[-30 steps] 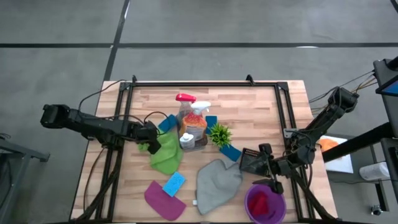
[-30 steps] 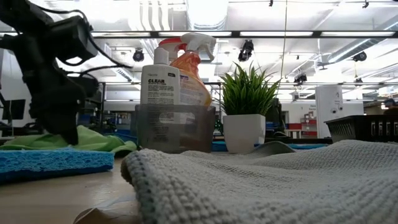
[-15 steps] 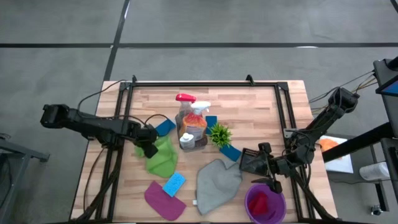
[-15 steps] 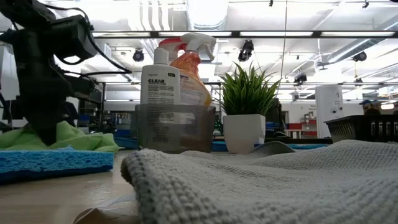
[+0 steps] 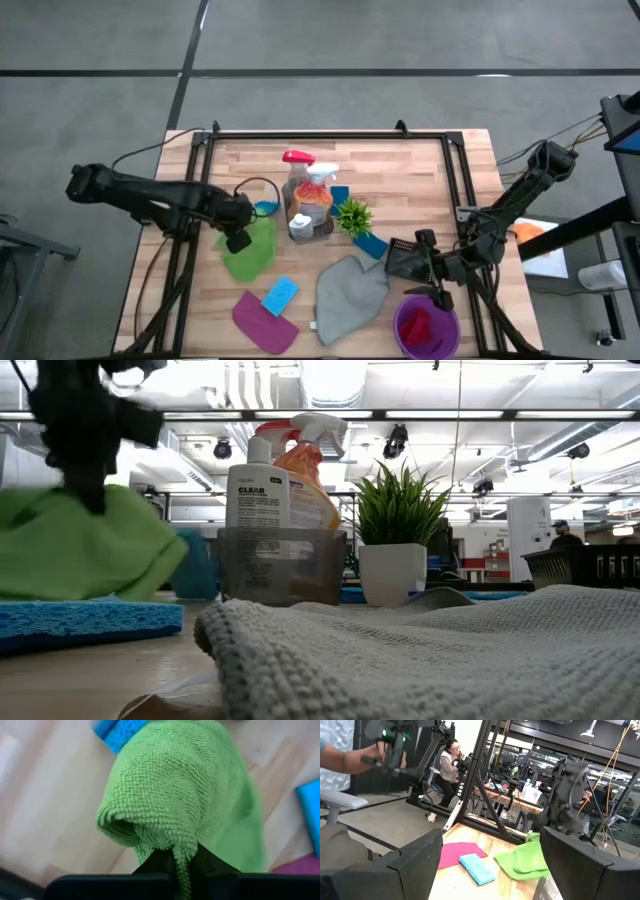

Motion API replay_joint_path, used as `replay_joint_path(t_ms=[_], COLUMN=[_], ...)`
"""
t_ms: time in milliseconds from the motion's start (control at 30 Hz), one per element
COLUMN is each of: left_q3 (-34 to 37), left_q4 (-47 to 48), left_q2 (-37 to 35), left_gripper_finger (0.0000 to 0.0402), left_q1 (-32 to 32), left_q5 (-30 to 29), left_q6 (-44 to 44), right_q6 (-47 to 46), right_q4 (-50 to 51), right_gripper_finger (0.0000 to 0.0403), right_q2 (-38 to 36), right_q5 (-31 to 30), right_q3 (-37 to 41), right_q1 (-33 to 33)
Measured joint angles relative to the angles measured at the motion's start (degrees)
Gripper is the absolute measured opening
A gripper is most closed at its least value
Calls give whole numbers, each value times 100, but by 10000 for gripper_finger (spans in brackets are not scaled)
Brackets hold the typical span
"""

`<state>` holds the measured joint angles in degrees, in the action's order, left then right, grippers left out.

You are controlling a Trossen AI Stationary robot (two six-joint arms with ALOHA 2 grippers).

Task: Pick & Place Kitchen Items
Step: Put the green towel into the purple bucket

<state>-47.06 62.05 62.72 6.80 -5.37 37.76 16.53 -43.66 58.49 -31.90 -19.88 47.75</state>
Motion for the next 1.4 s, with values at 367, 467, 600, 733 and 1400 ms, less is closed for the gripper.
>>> replay_joint_path(t_ms=[367, 467, 600, 733, 1400], left_q3=[-1729, -2113, -2572, -2810, -3409], left_q4=[1863, 2230, 2306, 2051, -232], left_q2=[0, 0, 0, 0, 37], left_gripper_finger=[7, 7, 7, 6, 6], left_q1=[185, 185, 194, 317, 906], left_q5=[-697, -914, -1239, -1524, -2170], left_q6=[-77, -78, -170, -500, -2030], right_q6=[-3, -5, -22, -93, -435], right_q4=[0, -2, -2, -2, -538], right_gripper_finger=[330, 330, 330, 330, 330], right_q2=[119, 121, 121, 120, 119], right_q5=[-40, -44, -44, -44, 33], right_q3=[0, 0, 0, 0, -4], right_q1=[0, -17, -53, -122, -1205])
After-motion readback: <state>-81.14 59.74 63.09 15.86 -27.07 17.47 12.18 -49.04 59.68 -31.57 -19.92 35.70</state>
